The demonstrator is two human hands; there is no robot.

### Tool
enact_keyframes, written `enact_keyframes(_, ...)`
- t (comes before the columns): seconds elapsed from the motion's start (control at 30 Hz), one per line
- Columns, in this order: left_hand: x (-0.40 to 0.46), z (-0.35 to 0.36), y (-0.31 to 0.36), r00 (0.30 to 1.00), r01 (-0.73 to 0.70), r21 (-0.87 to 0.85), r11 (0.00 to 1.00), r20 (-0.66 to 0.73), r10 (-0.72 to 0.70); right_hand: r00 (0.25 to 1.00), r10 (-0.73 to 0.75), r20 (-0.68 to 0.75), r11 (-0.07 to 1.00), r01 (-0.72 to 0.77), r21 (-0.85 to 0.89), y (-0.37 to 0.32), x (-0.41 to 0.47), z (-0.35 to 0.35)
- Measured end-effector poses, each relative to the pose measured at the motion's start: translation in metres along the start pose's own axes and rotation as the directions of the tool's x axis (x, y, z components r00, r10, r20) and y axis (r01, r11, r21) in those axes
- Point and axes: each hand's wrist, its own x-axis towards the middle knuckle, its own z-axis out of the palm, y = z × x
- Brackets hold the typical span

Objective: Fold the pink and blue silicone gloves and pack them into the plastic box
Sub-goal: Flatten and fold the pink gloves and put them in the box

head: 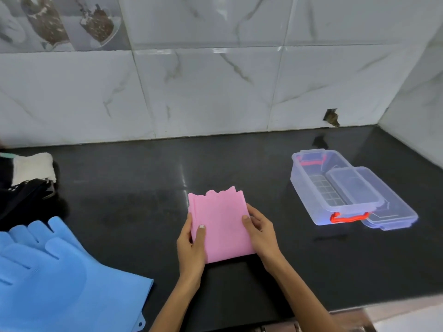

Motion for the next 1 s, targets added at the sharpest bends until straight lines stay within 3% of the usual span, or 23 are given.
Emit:
enact_keyframes(0.2, 0.001, 0.043, 0.026, 0.988, -0.148, -0.104, 0.984, 0.019, 0.15, 0.997, -0.019, -0.075, 0.997, 0.025, 0.075, -0.039, 0.008, -0.04)
enact_keyframes(0.43, 0.002, 0.173, 0.096, 0.92, -0.219, -0.303, 0.928, 0.252, 0.299, 0.946, -0.173, -0.274, 0.984, 0.157, -0.078, -0.136, 0.028, -0.169)
enact_keyframes(0.6, 0.014, 0.246, 0.1, 0.894, -0.21, -0.031, 0.977, 0.399, 0.205, 0.963, -0.08, -0.258, 0.992, 0.051, -0.117, -0.151, 0.053, -0.241)
enact_keyframes(0.7, 0.02, 0.26, 0.087, 0.884, -0.315, 0.203, 0.927, 0.419, 0.208, 0.974, -0.002, -0.228, 0.977, -0.046, -0.206, -0.132, 0.068, -0.254)
enact_keyframes(0.8, 0.022, 0.263, 0.08, 0.841, -0.47, 0.361, 0.806, 0.46, 0.284, 0.978, -0.014, -0.21, 0.917, -0.071, -0.392, -0.116, 0.079, -0.253)
enact_keyframes(0.87, 0.022, 0.264, 0.078, 0.803, -0.58, 0.522, 0.625, 0.499, 0.328, 0.974, -0.087, -0.21, 0.821, -0.049, -0.568, -0.111, 0.086, -0.246)
enact_keyframes(0.93, 0.021, 0.265, 0.077, 0.773, -0.632, 0.683, 0.366, 0.524, 0.358, 0.969, -0.143, -0.204, 0.654, -0.062, -0.754, -0.106, 0.091, -0.237)
enact_keyframes(1.0, 0.018, 0.264, 0.079, 0.77, -0.617, 0.766, 0.178, 0.543, 0.335, 0.975, -0.184, -0.125, 0.361, -0.051, -0.931, -0.099, 0.094, -0.226)
